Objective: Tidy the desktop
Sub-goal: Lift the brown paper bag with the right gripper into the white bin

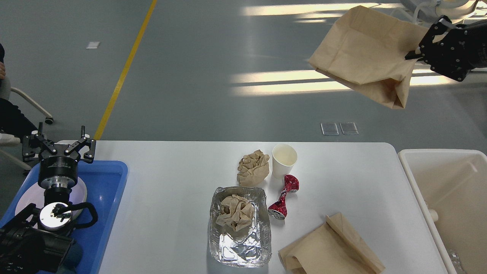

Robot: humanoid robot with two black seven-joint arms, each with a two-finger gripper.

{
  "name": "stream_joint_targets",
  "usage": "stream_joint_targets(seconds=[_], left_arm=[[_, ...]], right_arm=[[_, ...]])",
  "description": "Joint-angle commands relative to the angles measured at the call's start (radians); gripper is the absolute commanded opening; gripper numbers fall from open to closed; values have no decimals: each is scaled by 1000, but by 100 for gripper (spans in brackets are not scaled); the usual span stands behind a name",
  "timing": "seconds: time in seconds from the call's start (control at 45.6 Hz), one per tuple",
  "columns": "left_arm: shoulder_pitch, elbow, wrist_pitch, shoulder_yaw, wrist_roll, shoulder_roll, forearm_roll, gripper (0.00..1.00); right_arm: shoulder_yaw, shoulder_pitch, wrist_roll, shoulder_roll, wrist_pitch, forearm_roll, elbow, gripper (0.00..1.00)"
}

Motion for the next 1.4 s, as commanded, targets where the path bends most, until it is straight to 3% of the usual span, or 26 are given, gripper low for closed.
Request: stream_joint_targets(seconds=[0.0,0.153,0.351,0.614,0.898,0.92,0.942,1.008,1.03,1.381], left_arm=[[0,-1,0,0,0,0,0,96],[0,0,0,0,0,0,0,96],[0,0,0,0,0,0,0,96],[0,-1,0,0,0,0,0,96],[0,-1,0,0,0,0,0,96],[0,-1,0,0,-2,0,0,96],[0,0,0,0,0,0,0,96],[0,-1,0,0,0,0,0,96],[0,0,0,0,0,0,0,96],[0,0,0,0,0,0,0,96]], right_arm=[[-44,-82,-2,-17,-168,0,-21,0],[-30,-277,0,-91,-484,0,-23,0],[-19,-614,0,-106,-713,0,-133,0],[65,-909,0,-93,-727,-3,-236,0],[90,-996,0,-39,-725,-3,-253,0],[91,-996,-3,-33,-725,-3,-251,7],[91,-996,-5,-27,-725,-3,-251,21],[93,-995,-5,-11,-725,-3,-256,87],[91,-995,-5,-5,-728,-3,-259,100],[70,-897,-6,110,-724,0,-256,100]])
